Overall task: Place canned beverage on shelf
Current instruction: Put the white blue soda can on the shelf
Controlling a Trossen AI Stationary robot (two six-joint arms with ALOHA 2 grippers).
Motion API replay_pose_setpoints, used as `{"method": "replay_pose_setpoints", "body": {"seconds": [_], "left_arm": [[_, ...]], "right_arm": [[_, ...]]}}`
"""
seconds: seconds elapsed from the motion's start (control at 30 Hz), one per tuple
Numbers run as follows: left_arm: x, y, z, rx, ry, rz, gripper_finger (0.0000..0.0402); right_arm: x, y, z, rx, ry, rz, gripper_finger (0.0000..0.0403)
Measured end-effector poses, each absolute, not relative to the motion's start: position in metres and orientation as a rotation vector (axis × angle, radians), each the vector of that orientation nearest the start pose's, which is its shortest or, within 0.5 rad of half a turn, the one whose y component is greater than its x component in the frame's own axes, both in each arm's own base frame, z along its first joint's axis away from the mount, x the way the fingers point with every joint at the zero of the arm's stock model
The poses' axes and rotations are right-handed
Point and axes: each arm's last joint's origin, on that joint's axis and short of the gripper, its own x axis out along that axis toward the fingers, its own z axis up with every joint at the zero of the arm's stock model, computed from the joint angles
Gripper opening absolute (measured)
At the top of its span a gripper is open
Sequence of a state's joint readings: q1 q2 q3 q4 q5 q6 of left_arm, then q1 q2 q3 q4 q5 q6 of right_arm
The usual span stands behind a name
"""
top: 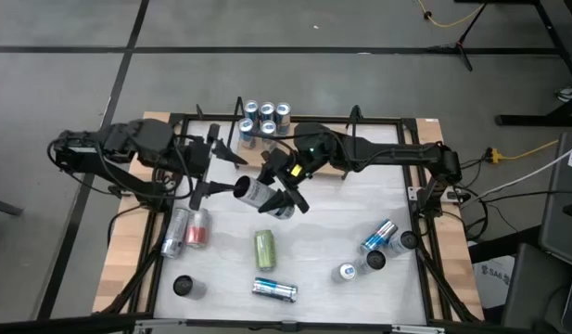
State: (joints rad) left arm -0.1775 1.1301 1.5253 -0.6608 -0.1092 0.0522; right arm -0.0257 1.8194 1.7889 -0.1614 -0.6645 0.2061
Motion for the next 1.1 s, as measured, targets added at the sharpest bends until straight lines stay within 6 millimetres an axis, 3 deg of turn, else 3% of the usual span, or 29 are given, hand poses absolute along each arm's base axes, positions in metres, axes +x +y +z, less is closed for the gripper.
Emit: {"method": "replay_pose_setpoints", "body": {"seconds": [0.17,0.37,0.5,0.63,0.73,0.87,1.1], "left_arm": [[0.189,-0.03,0.464,0.027,0.315,-0.033,0.0263],[0.175,-0.026,0.448,-0.078,0.508,0.053,0.0263],[0.179,-0.026,0.421,-0.146,0.635,0.134,0.0263],[0.191,-0.028,0.384,-0.194,0.718,0.172,0.0263],[0.2,-0.029,0.356,-0.241,0.749,0.2,0.0263],[0.209,-0.031,0.324,-0.322,0.739,0.233,0.0263],[0.208,-0.021,0.286,-0.434,0.781,0.407,0.0263]], "right_arm": [[0.414,0.005,0.391,0.224,0.322,0.515,0.0257],[0.392,0.0,0.391,0.123,0.473,0.295,0.0257],[0.388,0.002,0.379,0.051,0.567,0.159,0.0257],[0.39,0.009,0.349,0.038,0.626,0.107,0.0257],[0.396,0.01,0.325,0.058,0.577,0.107,0.0257],[0.402,0.009,0.303,0.103,0.379,0.137,0.0257],[0.397,0.008,0.256,0.108,0.098,0.099,0.0257]]}}
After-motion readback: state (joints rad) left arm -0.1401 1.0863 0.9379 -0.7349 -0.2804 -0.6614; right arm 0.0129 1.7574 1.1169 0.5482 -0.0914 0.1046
